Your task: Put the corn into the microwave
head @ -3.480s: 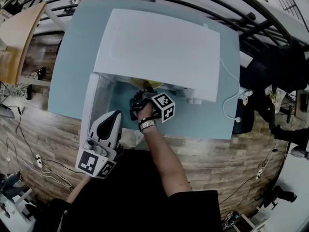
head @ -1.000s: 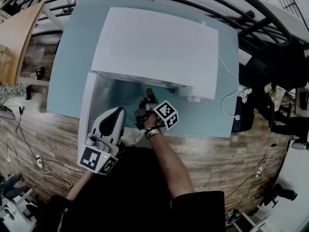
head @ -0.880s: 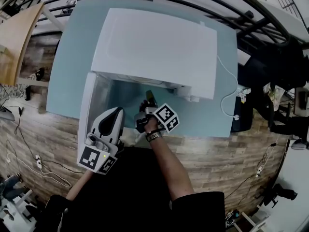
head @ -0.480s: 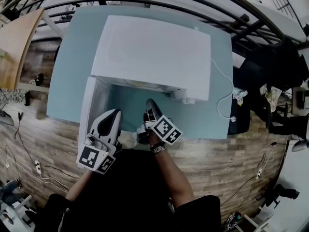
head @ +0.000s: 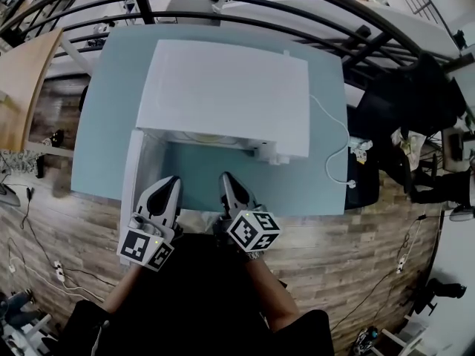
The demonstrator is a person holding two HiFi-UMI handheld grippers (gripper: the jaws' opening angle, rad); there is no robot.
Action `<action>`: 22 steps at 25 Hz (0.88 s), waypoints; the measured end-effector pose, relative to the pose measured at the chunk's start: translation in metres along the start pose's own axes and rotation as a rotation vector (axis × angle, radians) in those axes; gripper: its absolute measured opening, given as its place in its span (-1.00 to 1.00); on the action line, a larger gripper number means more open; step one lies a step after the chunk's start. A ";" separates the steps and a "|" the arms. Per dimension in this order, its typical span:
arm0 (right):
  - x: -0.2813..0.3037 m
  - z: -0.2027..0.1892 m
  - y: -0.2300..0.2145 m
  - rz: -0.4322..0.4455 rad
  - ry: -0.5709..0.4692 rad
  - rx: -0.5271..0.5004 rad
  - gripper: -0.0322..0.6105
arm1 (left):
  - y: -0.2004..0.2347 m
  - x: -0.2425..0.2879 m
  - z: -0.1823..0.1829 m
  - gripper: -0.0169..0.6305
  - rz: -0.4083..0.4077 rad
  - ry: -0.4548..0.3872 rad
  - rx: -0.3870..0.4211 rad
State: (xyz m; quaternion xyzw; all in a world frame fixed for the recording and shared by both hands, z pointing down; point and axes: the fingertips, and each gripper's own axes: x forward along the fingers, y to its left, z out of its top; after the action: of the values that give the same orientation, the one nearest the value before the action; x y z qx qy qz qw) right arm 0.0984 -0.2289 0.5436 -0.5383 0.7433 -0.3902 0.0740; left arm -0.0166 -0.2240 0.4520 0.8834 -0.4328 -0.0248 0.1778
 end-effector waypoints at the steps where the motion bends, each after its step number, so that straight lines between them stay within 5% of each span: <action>1: -0.004 0.003 0.006 0.004 -0.009 -0.039 -0.87 | 0.000 0.000 0.001 -0.94 0.000 -0.001 0.001; 8: -0.023 0.015 0.040 0.058 -0.043 -0.283 -0.87 | 0.002 -0.002 0.004 -0.94 -0.002 -0.006 0.010; 16: -0.044 0.047 0.083 0.096 -0.151 -0.454 -0.87 | 0.004 -0.012 0.013 -0.94 0.002 -0.016 0.038; 22: -0.049 0.054 0.121 0.235 -0.133 -0.503 -0.87 | 0.005 -0.017 0.012 -0.94 0.007 -0.011 0.053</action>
State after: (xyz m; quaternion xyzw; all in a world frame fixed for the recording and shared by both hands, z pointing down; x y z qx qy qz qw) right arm 0.0568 -0.1997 0.4119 -0.4743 0.8676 -0.1461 0.0311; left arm -0.0335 -0.2166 0.4405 0.8860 -0.4375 -0.0175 0.1522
